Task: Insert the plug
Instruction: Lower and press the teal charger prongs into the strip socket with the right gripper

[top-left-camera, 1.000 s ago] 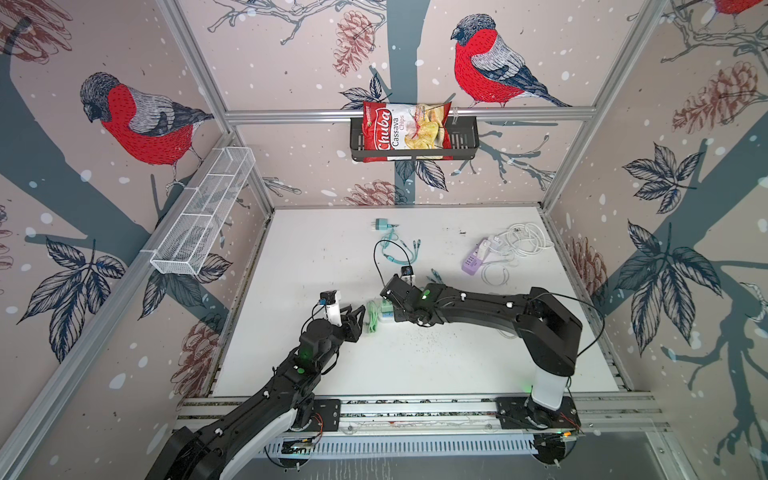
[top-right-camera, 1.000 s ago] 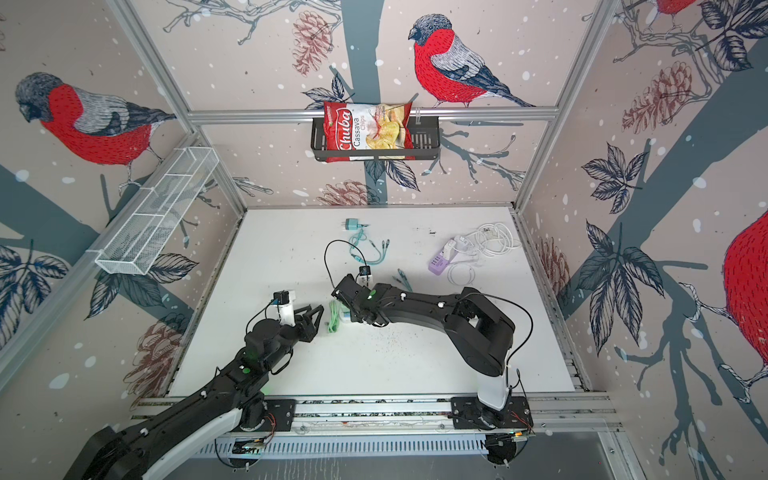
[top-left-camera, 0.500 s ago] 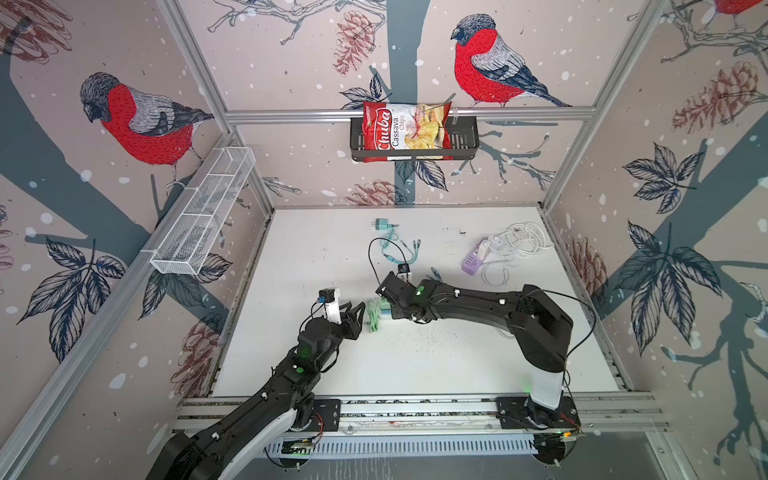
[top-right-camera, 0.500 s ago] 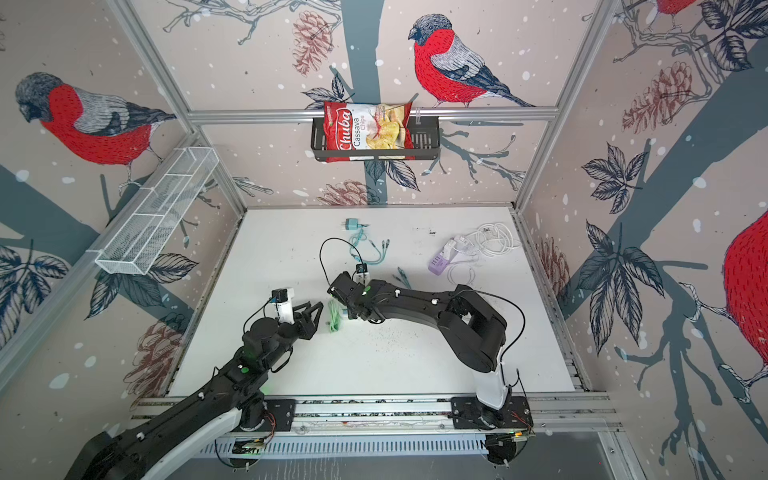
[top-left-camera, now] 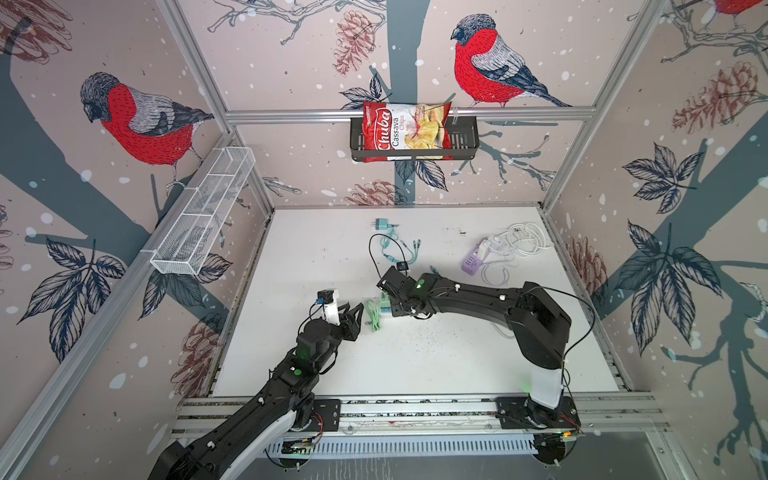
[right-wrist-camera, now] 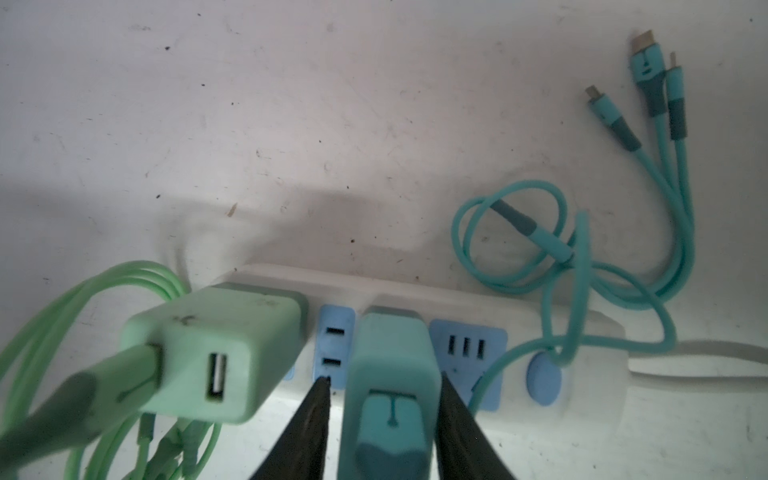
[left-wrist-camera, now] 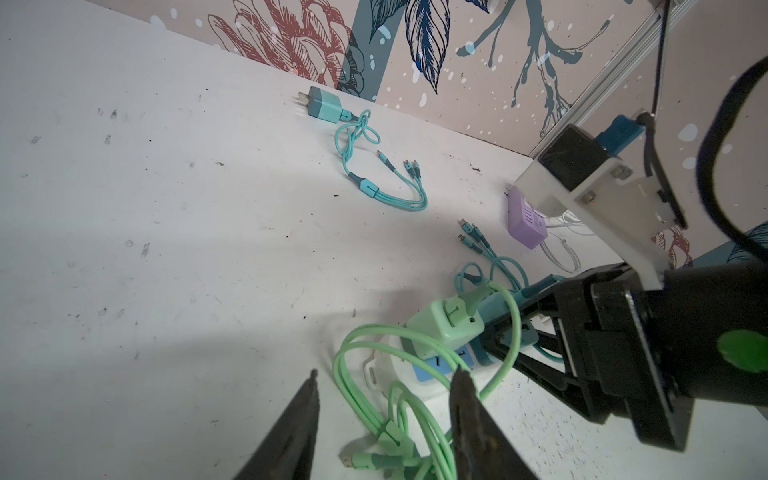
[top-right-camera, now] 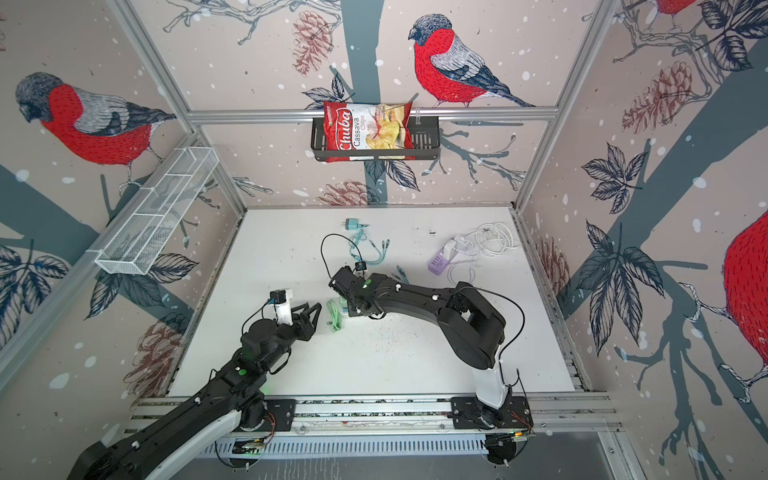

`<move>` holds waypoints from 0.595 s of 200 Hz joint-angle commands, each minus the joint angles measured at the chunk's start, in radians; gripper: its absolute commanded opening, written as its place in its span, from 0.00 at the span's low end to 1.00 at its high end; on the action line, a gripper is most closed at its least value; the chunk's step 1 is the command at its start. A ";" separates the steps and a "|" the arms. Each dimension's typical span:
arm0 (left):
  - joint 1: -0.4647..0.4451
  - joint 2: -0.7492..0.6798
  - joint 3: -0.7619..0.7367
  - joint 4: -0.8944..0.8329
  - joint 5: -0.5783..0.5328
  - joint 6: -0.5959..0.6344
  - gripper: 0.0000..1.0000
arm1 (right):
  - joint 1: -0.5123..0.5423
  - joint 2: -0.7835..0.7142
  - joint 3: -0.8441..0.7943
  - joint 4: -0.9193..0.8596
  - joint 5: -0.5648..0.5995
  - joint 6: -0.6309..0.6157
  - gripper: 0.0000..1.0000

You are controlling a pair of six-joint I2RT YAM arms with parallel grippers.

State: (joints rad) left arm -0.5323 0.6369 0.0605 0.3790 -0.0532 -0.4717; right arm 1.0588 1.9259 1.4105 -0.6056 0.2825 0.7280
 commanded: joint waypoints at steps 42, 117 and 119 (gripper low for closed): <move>0.001 0.018 0.010 0.001 -0.004 0.003 0.50 | -0.019 -0.019 0.016 -0.034 0.010 -0.033 0.50; 0.002 0.019 0.046 -0.054 -0.020 0.016 0.51 | -0.036 -0.096 0.028 -0.042 0.046 -0.056 0.52; 0.002 0.018 0.047 -0.055 -0.020 0.017 0.51 | -0.037 -0.099 0.027 -0.041 0.047 -0.058 0.52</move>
State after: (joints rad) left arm -0.5323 0.6563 0.0917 0.3450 -0.0738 -0.4660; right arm 1.0275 1.8610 1.4296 -0.6373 0.2901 0.6846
